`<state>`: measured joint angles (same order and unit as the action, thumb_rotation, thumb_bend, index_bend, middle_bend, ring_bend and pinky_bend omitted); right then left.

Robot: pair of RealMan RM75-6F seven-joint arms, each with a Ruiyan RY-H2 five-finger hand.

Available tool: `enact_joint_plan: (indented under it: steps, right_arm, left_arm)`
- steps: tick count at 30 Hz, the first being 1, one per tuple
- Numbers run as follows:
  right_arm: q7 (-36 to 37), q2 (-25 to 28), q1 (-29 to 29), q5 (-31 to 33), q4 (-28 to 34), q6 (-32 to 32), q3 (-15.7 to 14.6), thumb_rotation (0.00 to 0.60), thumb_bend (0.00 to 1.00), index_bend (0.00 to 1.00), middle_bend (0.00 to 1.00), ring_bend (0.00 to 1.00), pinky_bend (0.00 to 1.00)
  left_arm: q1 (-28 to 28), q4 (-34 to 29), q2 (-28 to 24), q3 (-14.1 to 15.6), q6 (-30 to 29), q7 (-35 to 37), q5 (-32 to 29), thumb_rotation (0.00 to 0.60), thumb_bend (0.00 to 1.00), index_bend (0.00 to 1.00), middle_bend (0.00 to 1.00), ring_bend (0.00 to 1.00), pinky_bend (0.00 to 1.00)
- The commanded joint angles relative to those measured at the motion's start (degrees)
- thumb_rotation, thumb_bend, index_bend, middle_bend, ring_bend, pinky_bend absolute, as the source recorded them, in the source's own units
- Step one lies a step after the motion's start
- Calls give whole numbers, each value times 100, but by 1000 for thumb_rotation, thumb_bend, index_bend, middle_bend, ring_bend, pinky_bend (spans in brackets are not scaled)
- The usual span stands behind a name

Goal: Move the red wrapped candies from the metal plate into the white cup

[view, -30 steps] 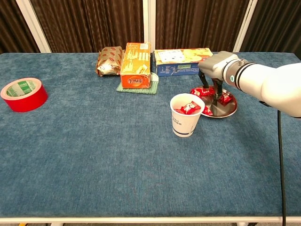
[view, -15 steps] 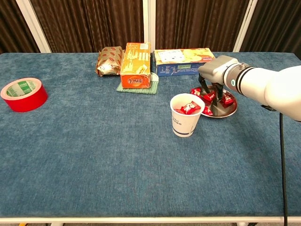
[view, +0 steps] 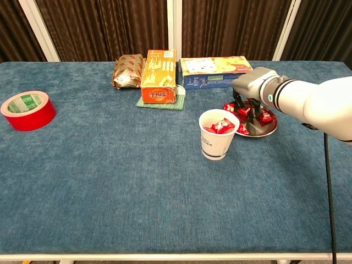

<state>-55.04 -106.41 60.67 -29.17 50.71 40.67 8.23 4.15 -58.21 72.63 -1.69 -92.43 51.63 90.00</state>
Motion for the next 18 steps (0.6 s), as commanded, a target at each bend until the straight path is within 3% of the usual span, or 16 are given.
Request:
enact_joint_plan:
  steps: [1,8,18]
  right_arm:
    - [54,42,-2,-57,74,45,18,600,145,601,1000,1000,1000]
    - [202,459,-79,-363,859,479,66,600,153,614,1000,1000,1000]
    - [319,1618,-347,-1073,3081,1490,51,600,158,620,1000,1000,1000]
  left_arm:
    - [2,-4,-1,-5,-6,2,-1,562,125,126,75,34,110]
    - [3,-59,-25,-4,-42,-24,21,557,124,126,75,34,110]
    - [-32,-194,-92,-12,-148,-90,38,557,124,126,75,34,110]
